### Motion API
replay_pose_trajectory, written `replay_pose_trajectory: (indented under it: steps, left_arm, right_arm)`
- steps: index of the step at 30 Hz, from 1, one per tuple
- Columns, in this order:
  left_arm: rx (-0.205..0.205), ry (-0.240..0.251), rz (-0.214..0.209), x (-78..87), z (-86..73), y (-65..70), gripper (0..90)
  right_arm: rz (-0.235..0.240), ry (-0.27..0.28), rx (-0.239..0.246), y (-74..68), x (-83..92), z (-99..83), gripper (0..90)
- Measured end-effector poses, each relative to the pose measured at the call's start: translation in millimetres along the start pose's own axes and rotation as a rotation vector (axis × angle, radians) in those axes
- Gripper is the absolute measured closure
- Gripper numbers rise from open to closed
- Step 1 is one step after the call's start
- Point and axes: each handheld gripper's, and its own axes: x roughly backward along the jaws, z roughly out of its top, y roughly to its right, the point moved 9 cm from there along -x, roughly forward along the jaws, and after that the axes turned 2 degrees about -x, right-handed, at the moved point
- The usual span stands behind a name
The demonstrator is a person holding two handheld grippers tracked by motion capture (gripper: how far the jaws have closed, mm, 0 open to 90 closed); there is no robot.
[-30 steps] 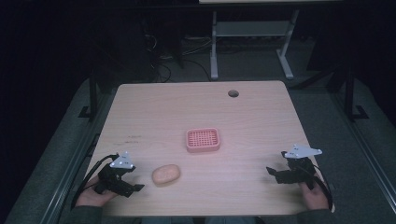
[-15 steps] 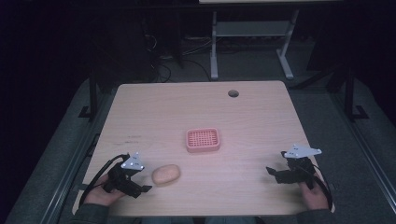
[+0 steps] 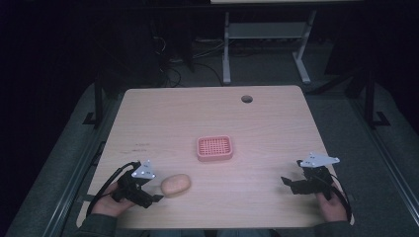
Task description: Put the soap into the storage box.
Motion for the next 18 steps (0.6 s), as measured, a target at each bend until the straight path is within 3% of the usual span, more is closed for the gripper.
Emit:
replay_pose_trajectory:
  steps: [18]
  left_arm:
    - [-0.037,-0.006,-0.017,-4.5,16.2,-1.8,21.8]
  right_arm:
    - [0.001,0.001,0.000,0.0,-1.1,1.0,14.1]
